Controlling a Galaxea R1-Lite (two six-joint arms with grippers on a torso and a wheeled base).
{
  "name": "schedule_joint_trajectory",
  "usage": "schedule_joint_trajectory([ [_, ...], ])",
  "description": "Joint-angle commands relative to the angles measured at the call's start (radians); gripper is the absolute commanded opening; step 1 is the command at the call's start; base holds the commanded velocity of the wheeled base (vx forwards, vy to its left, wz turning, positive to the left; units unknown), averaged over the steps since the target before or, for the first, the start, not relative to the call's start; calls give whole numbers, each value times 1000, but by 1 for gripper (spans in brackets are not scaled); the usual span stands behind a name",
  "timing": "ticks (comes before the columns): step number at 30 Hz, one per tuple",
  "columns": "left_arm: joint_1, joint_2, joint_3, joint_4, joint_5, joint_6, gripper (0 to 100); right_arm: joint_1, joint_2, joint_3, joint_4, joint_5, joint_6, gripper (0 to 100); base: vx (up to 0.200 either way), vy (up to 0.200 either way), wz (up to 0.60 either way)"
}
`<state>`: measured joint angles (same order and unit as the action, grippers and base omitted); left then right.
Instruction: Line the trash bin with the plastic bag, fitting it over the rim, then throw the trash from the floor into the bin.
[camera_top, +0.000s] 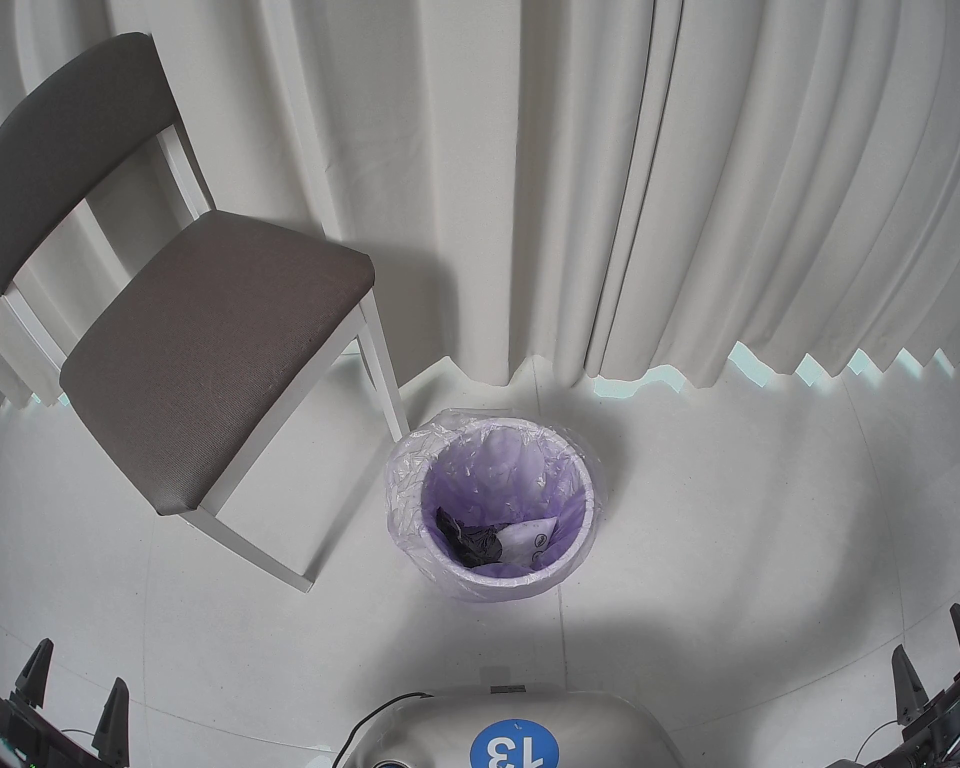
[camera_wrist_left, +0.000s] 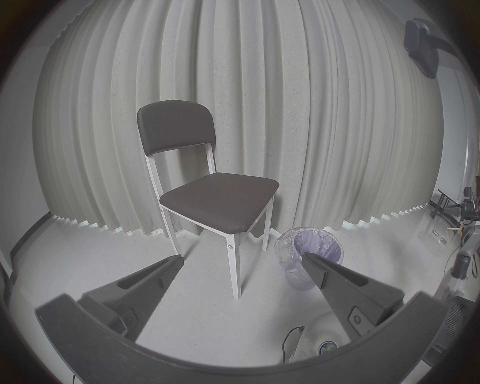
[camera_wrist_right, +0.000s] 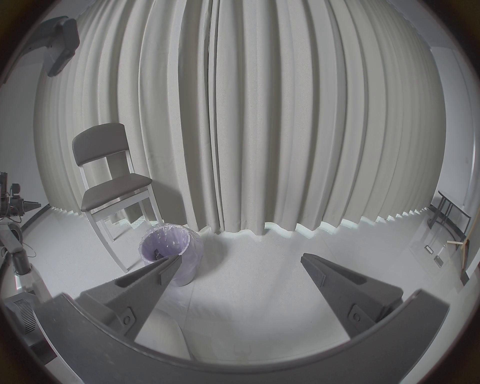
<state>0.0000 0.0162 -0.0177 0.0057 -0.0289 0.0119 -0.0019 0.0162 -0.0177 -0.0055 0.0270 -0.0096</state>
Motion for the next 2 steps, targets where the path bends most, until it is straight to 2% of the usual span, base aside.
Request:
schedule_joint_trajectory([
  [1,0,-16,16,0,0,0,100,0,-13,18,-1,1,2,100,0,0,0],
  [2,0,-16,16,0,0,0,100,0,-13,18,-2,1,2,100,0,0,0],
])
